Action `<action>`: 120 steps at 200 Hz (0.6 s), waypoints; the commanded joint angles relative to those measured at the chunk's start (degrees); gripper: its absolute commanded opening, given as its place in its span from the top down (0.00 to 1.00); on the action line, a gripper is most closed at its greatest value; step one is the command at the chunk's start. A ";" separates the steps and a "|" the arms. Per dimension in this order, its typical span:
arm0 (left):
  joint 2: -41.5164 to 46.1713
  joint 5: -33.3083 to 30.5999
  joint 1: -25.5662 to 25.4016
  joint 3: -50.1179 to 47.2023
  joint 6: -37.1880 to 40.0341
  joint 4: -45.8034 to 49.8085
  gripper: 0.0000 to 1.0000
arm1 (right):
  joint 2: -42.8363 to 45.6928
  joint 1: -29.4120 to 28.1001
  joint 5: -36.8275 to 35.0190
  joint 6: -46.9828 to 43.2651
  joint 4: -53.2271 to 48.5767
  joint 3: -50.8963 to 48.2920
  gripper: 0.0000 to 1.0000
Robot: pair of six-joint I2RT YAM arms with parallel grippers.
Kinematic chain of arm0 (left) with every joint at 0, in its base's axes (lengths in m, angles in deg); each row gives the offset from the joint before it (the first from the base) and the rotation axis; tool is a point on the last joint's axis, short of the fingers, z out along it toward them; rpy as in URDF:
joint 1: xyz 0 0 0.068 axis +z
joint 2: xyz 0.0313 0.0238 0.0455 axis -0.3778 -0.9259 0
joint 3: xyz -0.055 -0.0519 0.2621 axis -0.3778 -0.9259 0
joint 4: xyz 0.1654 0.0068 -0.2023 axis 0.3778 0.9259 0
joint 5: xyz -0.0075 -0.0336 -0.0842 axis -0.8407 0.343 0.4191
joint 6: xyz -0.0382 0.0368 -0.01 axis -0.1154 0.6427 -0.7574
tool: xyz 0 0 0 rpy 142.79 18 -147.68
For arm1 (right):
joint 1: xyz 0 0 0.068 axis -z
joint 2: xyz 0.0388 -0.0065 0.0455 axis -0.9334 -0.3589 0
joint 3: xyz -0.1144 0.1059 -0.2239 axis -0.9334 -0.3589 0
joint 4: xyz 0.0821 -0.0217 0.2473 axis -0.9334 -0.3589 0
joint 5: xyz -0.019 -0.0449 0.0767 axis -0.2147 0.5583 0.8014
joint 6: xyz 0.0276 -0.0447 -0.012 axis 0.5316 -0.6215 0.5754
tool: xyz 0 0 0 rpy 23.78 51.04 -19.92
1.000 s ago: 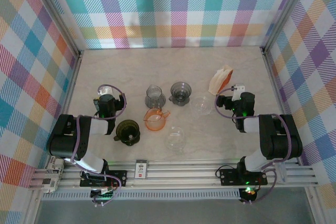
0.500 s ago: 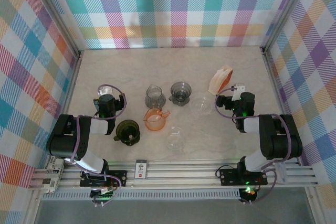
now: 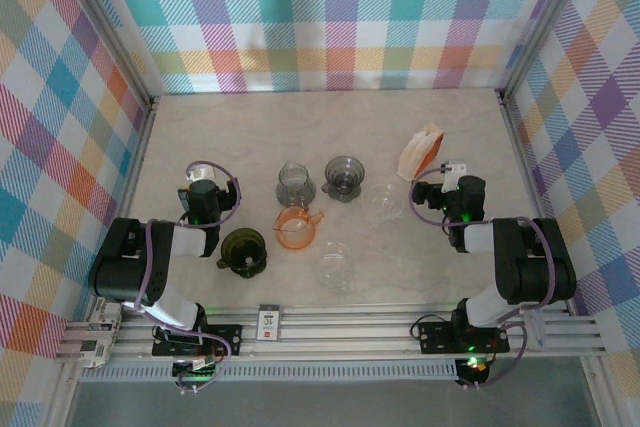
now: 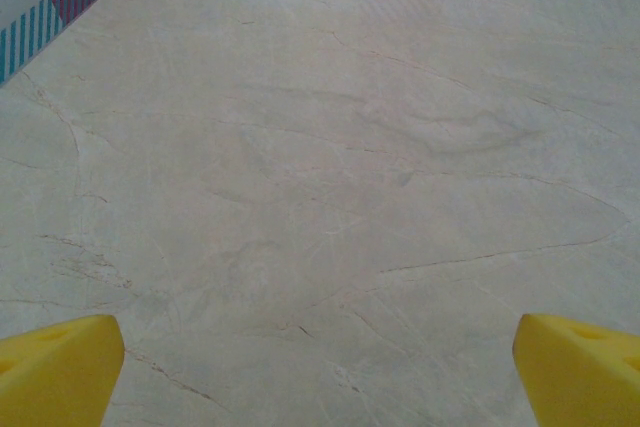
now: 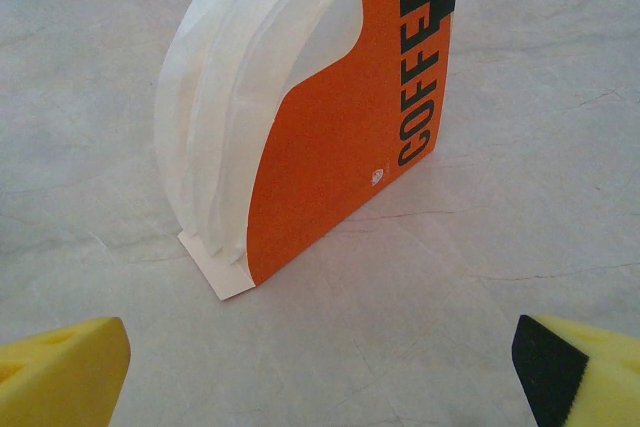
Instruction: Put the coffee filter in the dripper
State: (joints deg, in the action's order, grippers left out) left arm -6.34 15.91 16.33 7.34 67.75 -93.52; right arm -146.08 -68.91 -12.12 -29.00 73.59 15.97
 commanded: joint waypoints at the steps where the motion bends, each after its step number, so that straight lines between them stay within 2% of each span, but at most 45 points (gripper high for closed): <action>1: 0.22 0.33 -0.10 -0.26 -0.44 -1.80 0.00 | 0.10 0.41 0.94 -0.40 1.92 0.79 0.01; 82: 0.42 0.15 -0.06 -0.48 -0.34 -2.19 0.00 | 0.28 0.56 0.50 0.03 1.51 1.08 0.01; 106: 2.30 0.90 -0.27 1.48 0.15 2.95 0.00 | 3.17 0.54 0.56 -0.11 -8.28 5.49 0.01; 120: 4.59 -1.53 -0.59 4.69 -0.65 11.39 0.00 | 4.60 0.50 0.46 0.52 -18.18 9.21 0.01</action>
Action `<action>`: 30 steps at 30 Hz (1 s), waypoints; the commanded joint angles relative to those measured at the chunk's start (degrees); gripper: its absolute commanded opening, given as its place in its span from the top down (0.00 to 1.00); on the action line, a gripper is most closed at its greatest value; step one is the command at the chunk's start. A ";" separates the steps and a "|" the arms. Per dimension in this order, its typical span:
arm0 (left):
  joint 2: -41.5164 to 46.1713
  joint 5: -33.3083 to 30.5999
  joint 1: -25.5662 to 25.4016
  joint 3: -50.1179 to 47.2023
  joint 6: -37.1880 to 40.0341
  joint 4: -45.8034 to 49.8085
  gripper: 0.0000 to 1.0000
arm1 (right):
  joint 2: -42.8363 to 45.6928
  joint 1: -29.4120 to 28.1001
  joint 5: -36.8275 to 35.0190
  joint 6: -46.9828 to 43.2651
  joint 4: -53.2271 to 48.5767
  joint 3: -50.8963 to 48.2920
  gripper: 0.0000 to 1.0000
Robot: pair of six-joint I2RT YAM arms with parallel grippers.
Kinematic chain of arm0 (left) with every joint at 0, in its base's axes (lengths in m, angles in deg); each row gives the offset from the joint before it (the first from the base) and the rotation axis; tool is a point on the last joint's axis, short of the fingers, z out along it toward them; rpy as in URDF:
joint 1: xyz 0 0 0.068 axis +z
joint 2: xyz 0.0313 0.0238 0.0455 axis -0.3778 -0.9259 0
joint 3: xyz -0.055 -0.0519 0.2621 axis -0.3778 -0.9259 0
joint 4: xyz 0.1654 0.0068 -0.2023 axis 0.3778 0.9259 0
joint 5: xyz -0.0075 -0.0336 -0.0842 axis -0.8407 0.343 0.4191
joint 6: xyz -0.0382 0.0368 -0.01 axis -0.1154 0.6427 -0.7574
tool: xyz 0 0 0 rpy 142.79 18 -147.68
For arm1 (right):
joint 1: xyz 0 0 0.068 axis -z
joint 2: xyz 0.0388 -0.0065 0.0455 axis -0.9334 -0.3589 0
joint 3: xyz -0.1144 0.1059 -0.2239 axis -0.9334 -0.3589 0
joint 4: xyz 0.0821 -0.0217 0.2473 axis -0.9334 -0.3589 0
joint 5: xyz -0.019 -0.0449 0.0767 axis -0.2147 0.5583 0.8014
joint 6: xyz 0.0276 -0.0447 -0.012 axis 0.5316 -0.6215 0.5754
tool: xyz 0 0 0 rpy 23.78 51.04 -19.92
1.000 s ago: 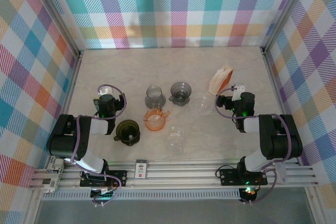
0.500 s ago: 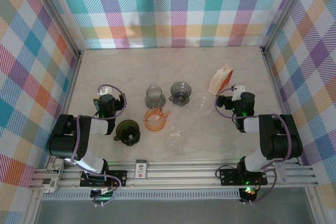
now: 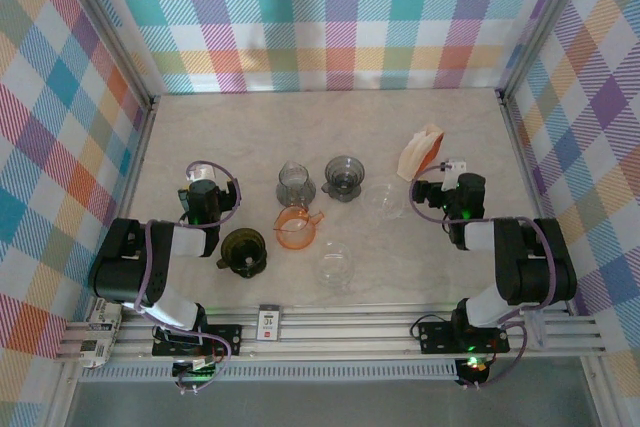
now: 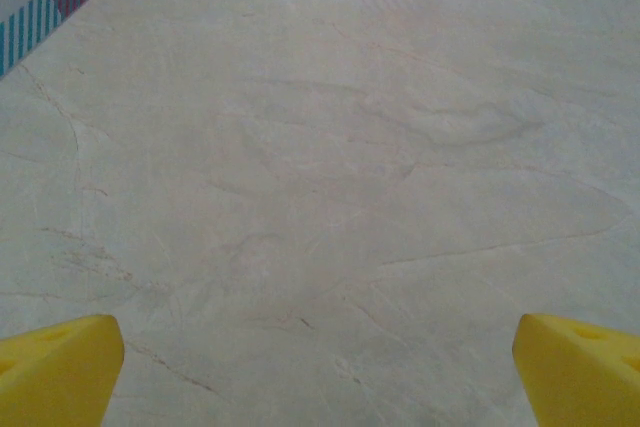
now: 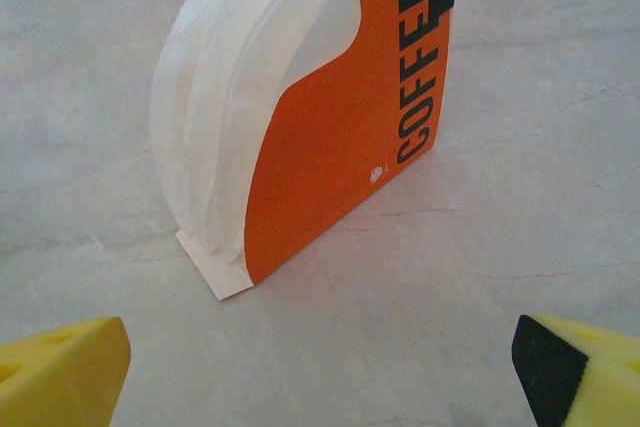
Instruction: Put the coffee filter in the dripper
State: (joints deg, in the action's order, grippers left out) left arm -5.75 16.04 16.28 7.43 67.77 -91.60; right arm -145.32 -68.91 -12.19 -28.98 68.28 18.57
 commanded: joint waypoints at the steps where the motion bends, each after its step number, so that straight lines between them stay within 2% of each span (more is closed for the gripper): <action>1: 4.10 -1.78 -0.57 4.88 -0.75 10.04 0.00 | 3.92 0.49 0.50 0.56 -13.10 6.71 0.01; 7: 10.19 -4.92 -0.51 8.31 -2.16 18.17 0.00 | 9.43 -0.18 -3.54 3.58 -22.04 9.75 0.01; 10: 16.11 -7.44 -0.58 8.19 -6.83 19.42 0.00 | 13.02 -1.87 -10.02 4.13 -25.93 11.25 0.01; 12: 19.61 -7.94 -0.14 9.10 -13.10 21.58 0.00 | 14.80 -2.93 -17.10 6.85 -29.11 12.94 0.01; 14: 22.62 -8.06 0.35 11.30 -22.95 26.10 0.00 | 15.49 -2.94 -24.64 16.15 -32.91 14.75 0.01; 15: 23.88 -9.03 0.45 13.15 -28.74 30.80 0.00 | 15.69 -2.87 -27.47 21.89 -36.90 16.17 0.01; 17: 25.39 -14.29 0.76 19.50 -45.32 49.13 0.00 | 15.70 -2.74 -31.16 35.77 -52.33 21.48 0.01; 18: 25.42 -14.74 0.79 21.87 -48.68 54.24 0.00 | 15.48 -2.53 -30.96 38.56 -54.44 22.39 0.01; 19: 25.59 -13.17 0.81 23.03 -47.23 55.43 0.00 | 15.39 -2.39 -28.72 36.57 -52.68 21.91 0.01; 21: 27.08 -5.73 0.85 23.30 -42.63 53.68 0.00 | 15.87 -2.44 -23.08 34.85 -51.09 21.17 0.01; 24: 30.94 3.44 0.75 21.61 -42.92 51.26 0.00 | 17.02 -2.61 -14.60 33.07 -51.54 21.38 0.01; 26: 33.40 8.38 0.58 21.51 -43.43 52.23 0.00 | 18.14 -3.33 -11.35 33.47 -53.19 21.68 0.01; 30: 37.07 14.70 -0.05 24.24 -43.80 63.25 0.00 | 20.97 -5.58 -3.88 32.95 -55.61 21.02 0.01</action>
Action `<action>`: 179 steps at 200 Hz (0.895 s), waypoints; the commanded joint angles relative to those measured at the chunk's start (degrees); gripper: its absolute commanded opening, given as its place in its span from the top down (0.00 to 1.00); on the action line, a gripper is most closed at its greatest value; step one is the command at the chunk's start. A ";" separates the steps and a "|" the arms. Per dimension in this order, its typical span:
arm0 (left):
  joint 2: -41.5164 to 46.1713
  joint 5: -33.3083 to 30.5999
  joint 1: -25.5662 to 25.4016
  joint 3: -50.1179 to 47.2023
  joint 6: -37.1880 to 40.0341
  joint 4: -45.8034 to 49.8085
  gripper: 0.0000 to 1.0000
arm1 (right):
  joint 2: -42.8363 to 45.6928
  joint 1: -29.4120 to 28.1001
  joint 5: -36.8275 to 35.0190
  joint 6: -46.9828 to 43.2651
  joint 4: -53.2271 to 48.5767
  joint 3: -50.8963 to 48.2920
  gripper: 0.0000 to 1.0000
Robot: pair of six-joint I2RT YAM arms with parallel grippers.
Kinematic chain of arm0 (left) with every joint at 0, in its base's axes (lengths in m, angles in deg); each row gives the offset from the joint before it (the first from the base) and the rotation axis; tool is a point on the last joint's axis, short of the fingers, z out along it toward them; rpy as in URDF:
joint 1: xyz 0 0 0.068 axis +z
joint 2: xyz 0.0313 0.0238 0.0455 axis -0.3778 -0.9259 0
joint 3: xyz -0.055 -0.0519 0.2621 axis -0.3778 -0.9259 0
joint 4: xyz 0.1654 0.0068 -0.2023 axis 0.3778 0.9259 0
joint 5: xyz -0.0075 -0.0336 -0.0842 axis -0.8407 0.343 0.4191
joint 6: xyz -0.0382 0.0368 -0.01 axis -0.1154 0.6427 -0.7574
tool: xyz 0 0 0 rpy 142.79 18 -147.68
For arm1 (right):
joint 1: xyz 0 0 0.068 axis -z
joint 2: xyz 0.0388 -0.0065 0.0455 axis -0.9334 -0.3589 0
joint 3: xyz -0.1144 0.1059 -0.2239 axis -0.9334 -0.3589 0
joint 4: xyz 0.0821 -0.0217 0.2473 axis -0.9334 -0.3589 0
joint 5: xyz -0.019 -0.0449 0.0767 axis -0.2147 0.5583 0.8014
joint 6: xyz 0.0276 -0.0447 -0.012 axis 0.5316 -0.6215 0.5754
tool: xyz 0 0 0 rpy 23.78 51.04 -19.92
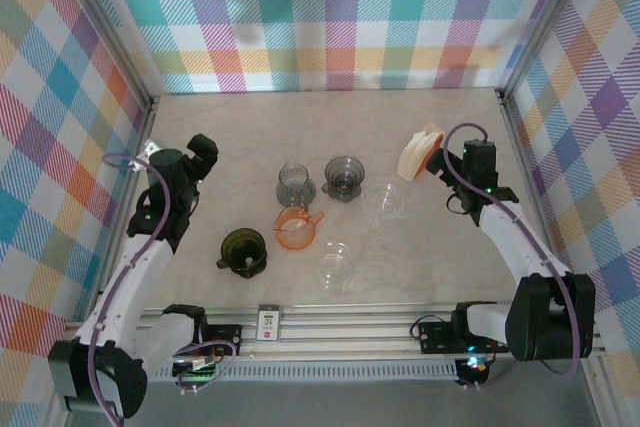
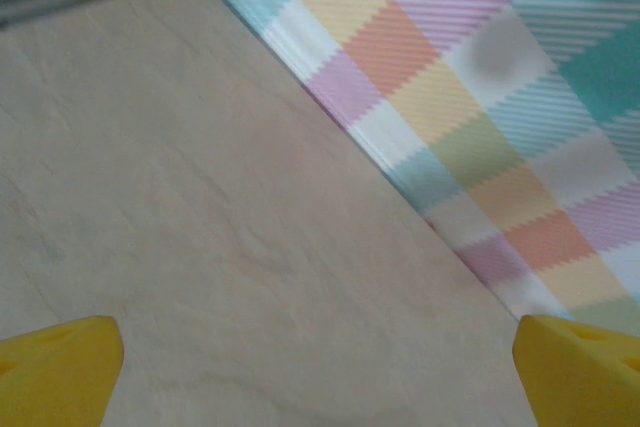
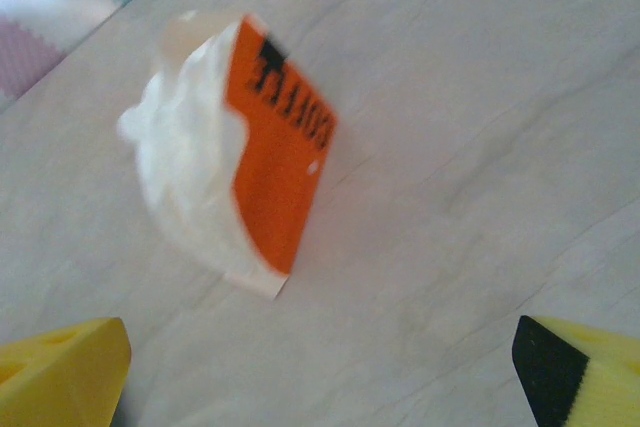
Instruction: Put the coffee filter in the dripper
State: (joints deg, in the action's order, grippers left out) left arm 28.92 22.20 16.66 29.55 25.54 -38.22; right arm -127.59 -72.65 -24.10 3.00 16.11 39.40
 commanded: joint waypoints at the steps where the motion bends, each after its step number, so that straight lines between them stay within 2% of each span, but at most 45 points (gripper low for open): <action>1: 3.07 10.30 -0.52 2.68 -1.58 12.55 0.00 | 4.14 -2.68 9.32 0.69 -3.76 -0.17 0.01; 18: 4.60 14.77 -1.19 3.66 -0.16 17.71 0.02 | 6.58 -6.01 11.38 -0.39 -5.40 -1.09 0.01; 39: 6.92 17.17 -3.00 3.27 1.22 23.88 0.06 | 8.39 -10.61 13.28 -2.79 -9.23 -0.61 0.01; 65: 9.99 16.31 -5.13 2.21 1.85 33.58 0.16 | 10.24 -17.43 15.27 -5.57 -13.95 -0.28 0.01; 96: 12.77 14.78 -6.12 -0.59 0.61 43.10 0.33 | 13.09 -23.35 14.80 -5.66 -17.18 -2.50 0.01; 128: 14.97 11.50 -7.54 -5.02 0.17 46.02 0.39 | 13.98 -26.59 13.62 -5.43 -18.37 -5.02 0.01; 165: 11.98 12.70 -9.39 -6.87 0.61 43.61 0.47 | 12.94 -28.61 13.18 -6.30 -19.65 -5.63 0.01; 179: 9.91 8.85 -11.47 -6.18 0.20 45.24 0.47 | 13.23 -28.92 12.61 -6.56 -19.73 -5.74 0.01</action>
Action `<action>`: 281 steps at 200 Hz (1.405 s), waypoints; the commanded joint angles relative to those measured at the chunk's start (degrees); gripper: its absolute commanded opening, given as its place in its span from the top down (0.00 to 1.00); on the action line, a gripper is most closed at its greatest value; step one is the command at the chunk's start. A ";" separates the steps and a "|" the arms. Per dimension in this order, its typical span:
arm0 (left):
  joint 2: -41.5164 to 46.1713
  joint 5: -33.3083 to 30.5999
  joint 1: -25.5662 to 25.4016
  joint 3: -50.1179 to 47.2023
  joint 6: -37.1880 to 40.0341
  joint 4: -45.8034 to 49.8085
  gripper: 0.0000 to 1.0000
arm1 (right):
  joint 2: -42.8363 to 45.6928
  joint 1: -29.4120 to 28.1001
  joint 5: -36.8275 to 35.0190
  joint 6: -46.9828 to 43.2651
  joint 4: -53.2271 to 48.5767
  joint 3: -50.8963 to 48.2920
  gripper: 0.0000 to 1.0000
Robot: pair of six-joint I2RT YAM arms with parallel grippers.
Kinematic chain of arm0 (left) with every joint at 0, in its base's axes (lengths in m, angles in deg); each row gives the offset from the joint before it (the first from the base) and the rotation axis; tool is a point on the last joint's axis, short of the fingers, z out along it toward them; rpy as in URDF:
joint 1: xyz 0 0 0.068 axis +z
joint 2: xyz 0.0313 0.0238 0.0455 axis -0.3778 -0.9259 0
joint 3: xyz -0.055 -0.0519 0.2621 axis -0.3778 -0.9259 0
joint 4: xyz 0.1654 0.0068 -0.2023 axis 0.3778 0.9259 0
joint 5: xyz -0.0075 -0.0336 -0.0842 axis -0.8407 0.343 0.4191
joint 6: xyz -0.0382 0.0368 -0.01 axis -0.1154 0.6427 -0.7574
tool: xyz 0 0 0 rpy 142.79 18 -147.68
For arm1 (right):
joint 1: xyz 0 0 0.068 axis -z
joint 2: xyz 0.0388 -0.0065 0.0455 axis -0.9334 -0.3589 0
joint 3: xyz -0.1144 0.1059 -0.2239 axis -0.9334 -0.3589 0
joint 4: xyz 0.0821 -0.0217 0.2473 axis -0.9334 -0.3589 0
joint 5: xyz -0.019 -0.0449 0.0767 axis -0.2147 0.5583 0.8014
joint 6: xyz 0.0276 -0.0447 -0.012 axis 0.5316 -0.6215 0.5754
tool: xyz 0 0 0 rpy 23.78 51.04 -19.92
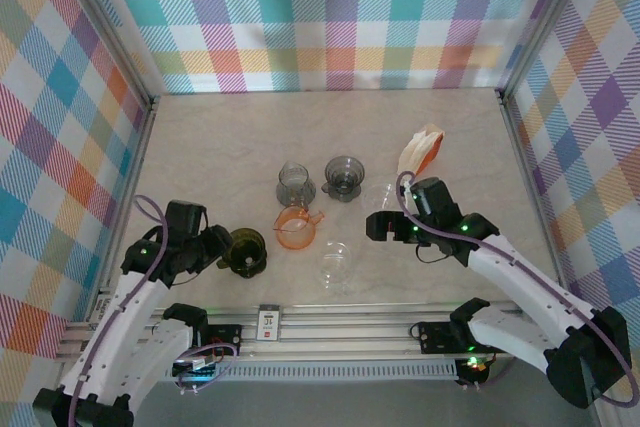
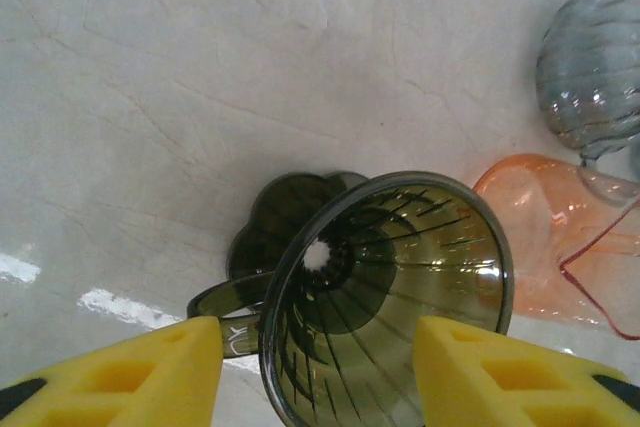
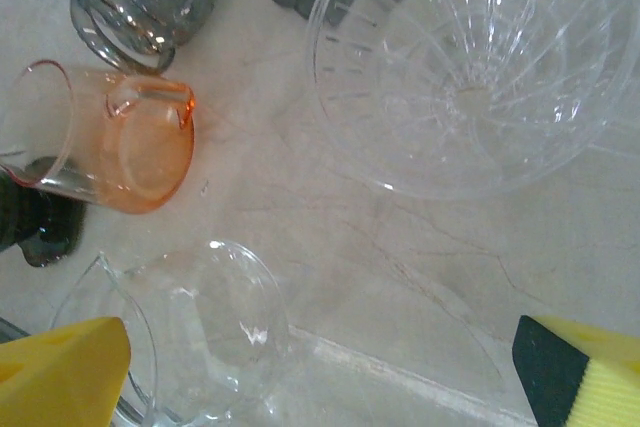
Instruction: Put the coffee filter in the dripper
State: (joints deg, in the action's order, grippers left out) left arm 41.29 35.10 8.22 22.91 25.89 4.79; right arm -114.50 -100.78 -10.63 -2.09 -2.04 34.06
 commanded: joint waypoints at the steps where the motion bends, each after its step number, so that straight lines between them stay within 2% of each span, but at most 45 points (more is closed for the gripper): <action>1: -2.57 -4.42 -3.18 0.52 -0.20 2.34 0.48 | 0.15 -0.79 -0.88 -1.47 -1.57 -0.42 0.01; 45: -6.25 -11.15 -7.72 -1.13 -0.51 -2.16 0.48 | -0.22 -1.23 -0.47 -1.56 -0.33 -1.03 0.01; 92: -9.12 -17.31 -9.40 -2.34 0.60 -2.97 0.61 | 0.15 -1.37 -0.71 -1.82 -0.60 -1.19 0.01; 112: -10.55 -17.43 -9.49 -3.50 0.84 -4.10 0.63 | 0.06 -1.37 -0.71 -1.75 -0.50 -1.08 0.01; 128: -11.74 -17.03 -9.64 -4.32 0.64 -5.12 0.69 | 0.08 -1.41 -0.64 -1.66 -0.32 -1.09 0.01; 163: -10.76 -16.74 -10.23 -5.14 0.04 -6.32 0.76 | -0.09 -1.42 -0.82 -1.31 -0.51 -1.37 0.01; 236: -8.00 -15.87 -10.98 -4.97 -0.44 -6.24 1.00 | -0.18 -1.50 -0.60 -0.39 -0.90 -1.91 0.01; 281: -5.50 -14.68 -11.07 -3.94 -0.65 -5.58 1.00 | -0.11 -1.46 -0.62 0.19 -1.29 -2.60 0.01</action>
State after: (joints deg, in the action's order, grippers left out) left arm 33.81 19.53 -2.49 18.56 25.52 -3.12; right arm -114.52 -102.00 -10.87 -2.93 -2.67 32.25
